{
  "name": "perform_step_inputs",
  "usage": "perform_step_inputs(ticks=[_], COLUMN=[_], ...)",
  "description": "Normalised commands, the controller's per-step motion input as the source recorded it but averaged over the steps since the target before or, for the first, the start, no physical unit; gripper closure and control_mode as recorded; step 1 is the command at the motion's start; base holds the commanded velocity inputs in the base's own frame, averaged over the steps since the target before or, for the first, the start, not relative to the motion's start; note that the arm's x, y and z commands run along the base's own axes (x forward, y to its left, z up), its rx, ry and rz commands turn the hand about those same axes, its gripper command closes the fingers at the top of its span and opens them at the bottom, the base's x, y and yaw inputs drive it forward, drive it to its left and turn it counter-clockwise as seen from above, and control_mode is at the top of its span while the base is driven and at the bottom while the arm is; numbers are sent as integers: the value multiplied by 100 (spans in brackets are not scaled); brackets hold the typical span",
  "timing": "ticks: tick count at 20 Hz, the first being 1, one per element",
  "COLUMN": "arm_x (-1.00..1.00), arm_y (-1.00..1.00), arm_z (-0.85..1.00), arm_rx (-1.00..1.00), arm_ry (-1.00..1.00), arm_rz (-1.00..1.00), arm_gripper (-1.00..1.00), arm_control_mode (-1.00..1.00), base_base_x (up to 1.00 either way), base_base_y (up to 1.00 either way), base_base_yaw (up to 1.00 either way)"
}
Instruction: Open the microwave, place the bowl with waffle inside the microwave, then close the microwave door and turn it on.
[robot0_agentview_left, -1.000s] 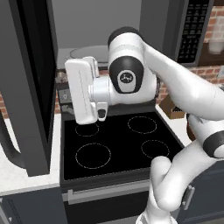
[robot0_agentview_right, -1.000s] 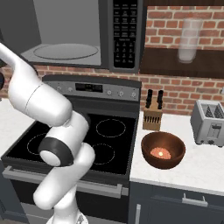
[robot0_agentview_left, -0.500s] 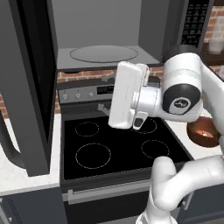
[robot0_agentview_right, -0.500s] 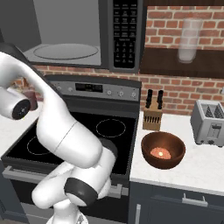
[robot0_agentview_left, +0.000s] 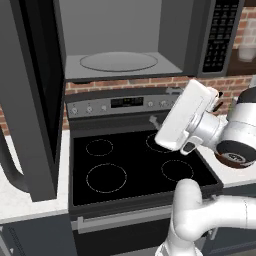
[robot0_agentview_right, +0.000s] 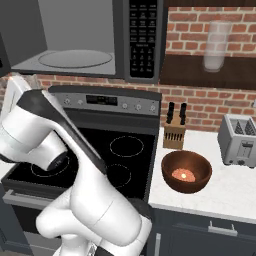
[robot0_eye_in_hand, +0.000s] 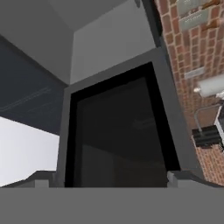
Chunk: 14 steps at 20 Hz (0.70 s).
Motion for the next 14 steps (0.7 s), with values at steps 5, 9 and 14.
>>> perform_step_inputs(ticks=[5, 9, 14], arm_x=[27, 23, 27], arm_y=[-85, -97, -84], arm_z=[0, 13, 25], arm_rx=[46, 56, 55], arm_ry=[10, 11, 21], arm_rz=[-6, -13, -19], arm_gripper=[-100, -100, -100], arm_control_mode=[-100, -100, -100], base_base_x=[0, 0, 0], base_base_y=[0, 0, 0], base_base_yaw=[0, 0, 0])
